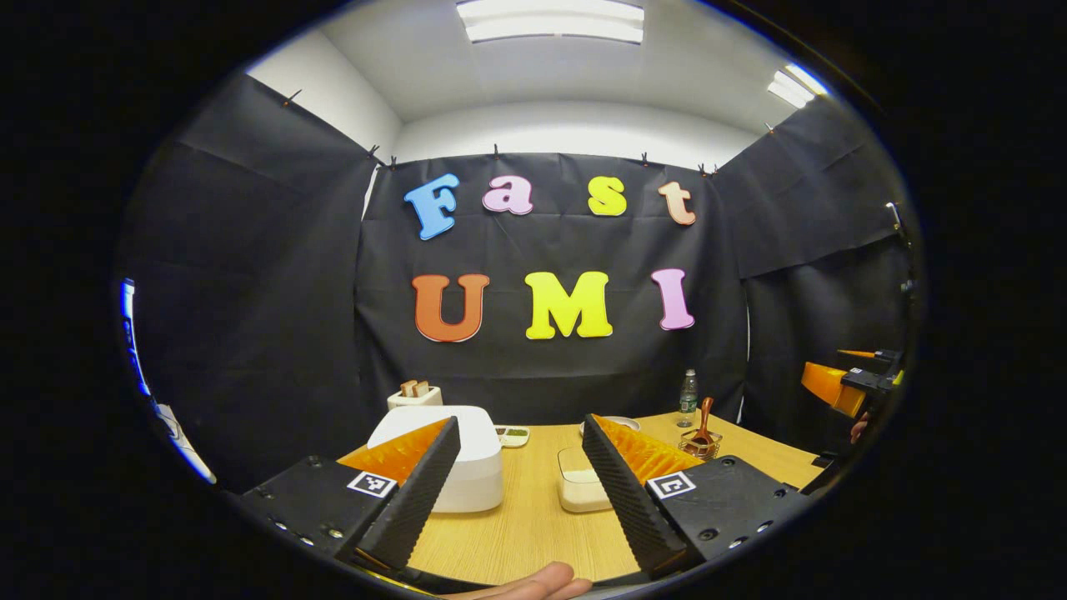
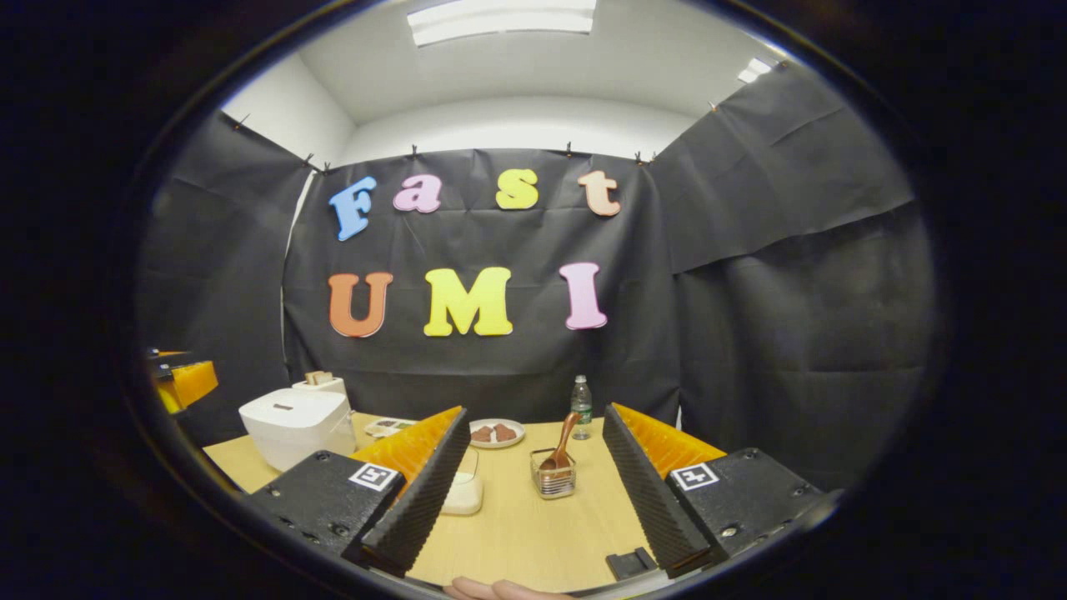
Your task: Close the left gripper, press the button to open the rice cooker; take a wooden spoon from the chopstick holder with the right hand, scoop a spoonful of rice and pour it into the rice cooker, then put the wooden spoon back into the chopstick holder.
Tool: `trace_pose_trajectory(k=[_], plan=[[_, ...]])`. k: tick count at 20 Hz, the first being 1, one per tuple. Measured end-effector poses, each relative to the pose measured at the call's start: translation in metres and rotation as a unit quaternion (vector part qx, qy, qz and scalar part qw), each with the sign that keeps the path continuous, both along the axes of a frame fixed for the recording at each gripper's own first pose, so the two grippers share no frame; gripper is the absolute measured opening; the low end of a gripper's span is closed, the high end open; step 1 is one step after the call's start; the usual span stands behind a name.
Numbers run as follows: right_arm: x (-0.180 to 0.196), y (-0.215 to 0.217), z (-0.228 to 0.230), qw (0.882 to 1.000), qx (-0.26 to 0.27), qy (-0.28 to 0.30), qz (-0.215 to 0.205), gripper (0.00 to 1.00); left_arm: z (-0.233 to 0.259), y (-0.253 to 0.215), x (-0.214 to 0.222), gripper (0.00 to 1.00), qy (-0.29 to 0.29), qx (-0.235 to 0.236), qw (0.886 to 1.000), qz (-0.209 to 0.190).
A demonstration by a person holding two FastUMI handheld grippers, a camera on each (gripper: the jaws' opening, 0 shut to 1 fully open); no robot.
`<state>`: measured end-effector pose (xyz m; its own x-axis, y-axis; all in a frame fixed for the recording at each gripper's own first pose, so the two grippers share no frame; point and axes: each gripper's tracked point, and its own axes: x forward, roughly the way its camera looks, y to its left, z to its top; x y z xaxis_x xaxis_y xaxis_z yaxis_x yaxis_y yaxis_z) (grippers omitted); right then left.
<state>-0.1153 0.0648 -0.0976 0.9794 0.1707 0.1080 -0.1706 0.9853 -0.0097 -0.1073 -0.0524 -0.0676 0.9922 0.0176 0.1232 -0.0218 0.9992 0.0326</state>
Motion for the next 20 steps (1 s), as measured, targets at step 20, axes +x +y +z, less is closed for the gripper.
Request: trace_pose_trajectory(k=[20], plan=[[0.005,-0.008,-0.008,1.000,0.010,0.010,-0.003,1.00,-0.009,0.021,0.003,0.94,0.008,-0.033,0.999,0.009]])
